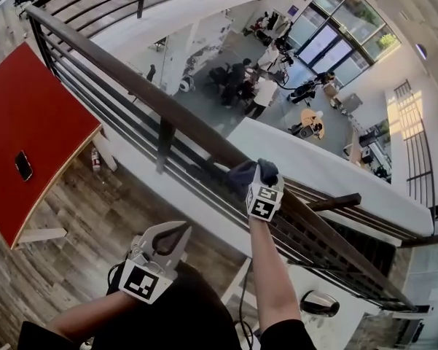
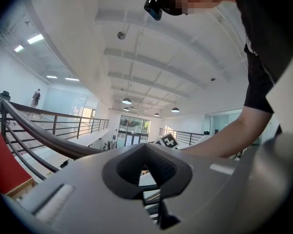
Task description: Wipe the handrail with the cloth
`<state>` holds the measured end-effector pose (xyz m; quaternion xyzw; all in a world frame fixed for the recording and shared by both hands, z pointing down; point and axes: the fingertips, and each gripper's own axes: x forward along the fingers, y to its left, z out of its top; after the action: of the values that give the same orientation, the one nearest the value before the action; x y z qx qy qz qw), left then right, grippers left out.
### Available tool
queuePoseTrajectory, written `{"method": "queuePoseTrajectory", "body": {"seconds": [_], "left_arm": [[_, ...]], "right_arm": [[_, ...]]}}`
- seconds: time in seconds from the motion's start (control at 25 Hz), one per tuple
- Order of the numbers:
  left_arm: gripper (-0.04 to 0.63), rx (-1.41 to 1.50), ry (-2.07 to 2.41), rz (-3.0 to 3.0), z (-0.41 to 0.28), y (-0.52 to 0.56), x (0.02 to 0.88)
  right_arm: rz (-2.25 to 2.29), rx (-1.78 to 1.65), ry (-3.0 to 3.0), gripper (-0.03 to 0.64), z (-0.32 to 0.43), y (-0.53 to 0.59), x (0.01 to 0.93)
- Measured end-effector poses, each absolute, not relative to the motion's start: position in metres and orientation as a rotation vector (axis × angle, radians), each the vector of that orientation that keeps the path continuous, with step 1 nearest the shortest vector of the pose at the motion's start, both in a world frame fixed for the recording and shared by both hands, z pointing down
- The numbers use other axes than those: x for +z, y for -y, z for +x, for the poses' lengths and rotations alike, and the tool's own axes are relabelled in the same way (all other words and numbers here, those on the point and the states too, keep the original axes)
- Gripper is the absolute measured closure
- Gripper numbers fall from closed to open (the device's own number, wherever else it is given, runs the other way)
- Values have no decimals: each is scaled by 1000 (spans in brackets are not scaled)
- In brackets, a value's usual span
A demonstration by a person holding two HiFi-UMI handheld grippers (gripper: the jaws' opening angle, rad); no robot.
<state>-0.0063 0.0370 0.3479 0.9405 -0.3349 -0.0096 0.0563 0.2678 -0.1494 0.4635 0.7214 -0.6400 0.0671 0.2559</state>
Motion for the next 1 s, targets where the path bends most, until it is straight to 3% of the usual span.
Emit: {"method": "queuePoseTrajectory", "body": {"seconds": [1.0], "left_arm": [[597,-13,870,2933,59,-58,341]], "right_arm": [[1942,100,1694,503,313,101,462]]}}
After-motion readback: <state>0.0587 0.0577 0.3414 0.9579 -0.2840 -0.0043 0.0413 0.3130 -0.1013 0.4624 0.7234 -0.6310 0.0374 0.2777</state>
